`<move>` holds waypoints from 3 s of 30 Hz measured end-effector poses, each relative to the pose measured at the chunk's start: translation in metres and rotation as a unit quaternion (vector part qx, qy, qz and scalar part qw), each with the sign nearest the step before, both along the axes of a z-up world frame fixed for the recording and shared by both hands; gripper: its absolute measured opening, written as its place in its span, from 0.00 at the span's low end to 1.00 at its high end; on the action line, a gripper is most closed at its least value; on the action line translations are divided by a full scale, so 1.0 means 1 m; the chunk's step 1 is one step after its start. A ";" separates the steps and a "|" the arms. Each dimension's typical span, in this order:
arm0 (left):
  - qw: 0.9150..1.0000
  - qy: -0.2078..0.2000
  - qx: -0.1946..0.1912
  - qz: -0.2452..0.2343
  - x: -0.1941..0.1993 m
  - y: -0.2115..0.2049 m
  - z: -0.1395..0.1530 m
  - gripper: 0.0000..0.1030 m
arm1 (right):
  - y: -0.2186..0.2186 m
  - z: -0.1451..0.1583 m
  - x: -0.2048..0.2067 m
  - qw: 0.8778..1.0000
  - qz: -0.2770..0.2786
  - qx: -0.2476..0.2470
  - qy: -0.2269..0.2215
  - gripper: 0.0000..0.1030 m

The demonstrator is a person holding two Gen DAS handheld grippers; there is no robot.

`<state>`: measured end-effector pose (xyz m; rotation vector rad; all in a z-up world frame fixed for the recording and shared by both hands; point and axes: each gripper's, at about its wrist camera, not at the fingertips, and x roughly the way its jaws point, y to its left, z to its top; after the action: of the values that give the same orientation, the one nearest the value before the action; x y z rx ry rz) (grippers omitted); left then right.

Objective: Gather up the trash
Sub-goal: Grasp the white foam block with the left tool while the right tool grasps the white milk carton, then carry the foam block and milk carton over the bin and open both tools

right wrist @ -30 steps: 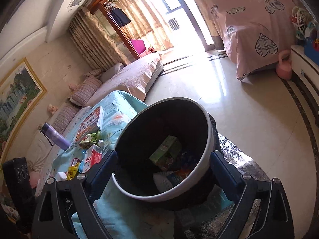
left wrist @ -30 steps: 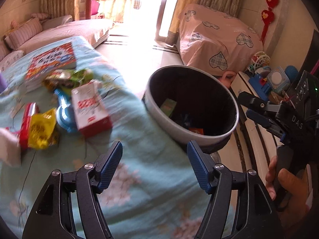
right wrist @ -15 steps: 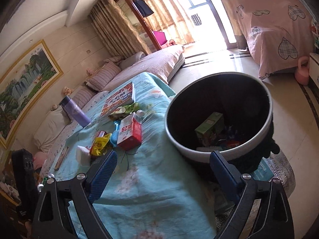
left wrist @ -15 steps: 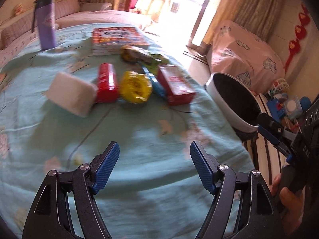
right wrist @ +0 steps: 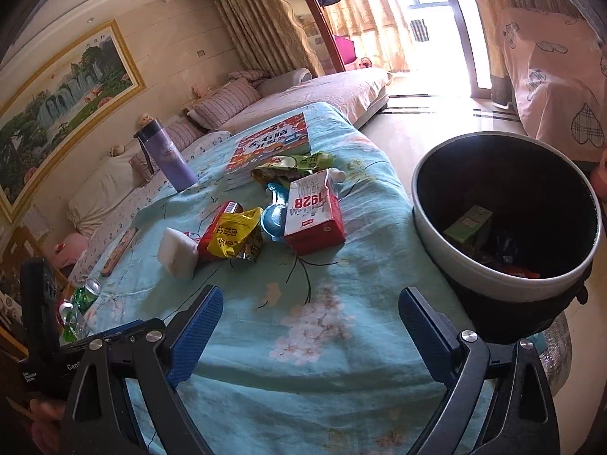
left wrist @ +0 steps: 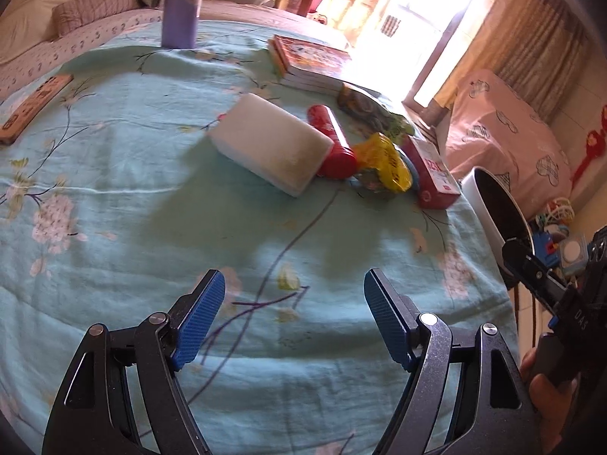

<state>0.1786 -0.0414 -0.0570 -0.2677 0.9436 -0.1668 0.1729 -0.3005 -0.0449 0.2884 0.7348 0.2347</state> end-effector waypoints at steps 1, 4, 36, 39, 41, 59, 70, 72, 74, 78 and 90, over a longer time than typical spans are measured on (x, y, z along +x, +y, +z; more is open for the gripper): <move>1.000 0.001 -0.004 0.004 0.001 0.003 0.000 0.75 | 0.003 -0.001 0.002 1.000 0.003 -0.005 0.002 0.93; 1.000 0.004 -0.015 0.011 0.007 0.009 0.001 0.76 | 0.009 -0.002 0.009 1.000 0.011 -0.017 0.002 0.93; 0.999 -0.027 0.026 -0.007 0.077 -0.004 0.020 0.31 | 0.021 -0.021 0.092 0.996 0.050 -0.073 0.034 0.54; 0.999 -0.031 0.019 -0.036 0.064 -0.006 0.024 0.22 | 0.014 -0.014 0.075 0.997 0.047 -0.053 0.025 0.54; 0.998 -0.031 0.020 -0.052 0.055 -0.008 0.025 0.21 | 0.009 -0.013 0.062 0.998 0.046 -0.042 0.025 0.54; 0.999 -0.034 0.021 -0.006 0.044 -0.012 0.021 0.77 | 0.006 -0.021 0.042 0.998 0.041 -0.020 0.043 0.58; 0.999 -0.029 0.025 0.002 0.040 -0.001 0.011 0.32 | 0.010 -0.023 0.040 0.998 0.038 -0.035 0.038 0.54; 0.999 -0.038 0.014 -0.014 0.027 -0.005 0.017 0.32 | 0.007 -0.020 0.034 0.999 0.037 -0.023 0.032 0.54; 0.998 -0.047 0.003 -0.040 0.013 -0.015 0.022 0.32 | 0.004 -0.015 0.026 0.999 0.033 -0.015 0.023 0.54; 0.993 -0.061 -0.002 -0.100 -0.008 -0.047 0.029 0.33 | -0.007 -0.005 0.008 1.000 0.026 0.006 0.012 0.54; 0.974 -0.075 -0.001 -0.214 -0.020 -0.130 0.045 0.32 | -0.074 0.023 -0.033 0.999 -0.043 0.019 -0.012 0.54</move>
<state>0.1582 -0.1714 -0.0124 -0.0476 0.8404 -0.5762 0.1403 -0.3743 -0.0215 0.3517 0.6934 0.1693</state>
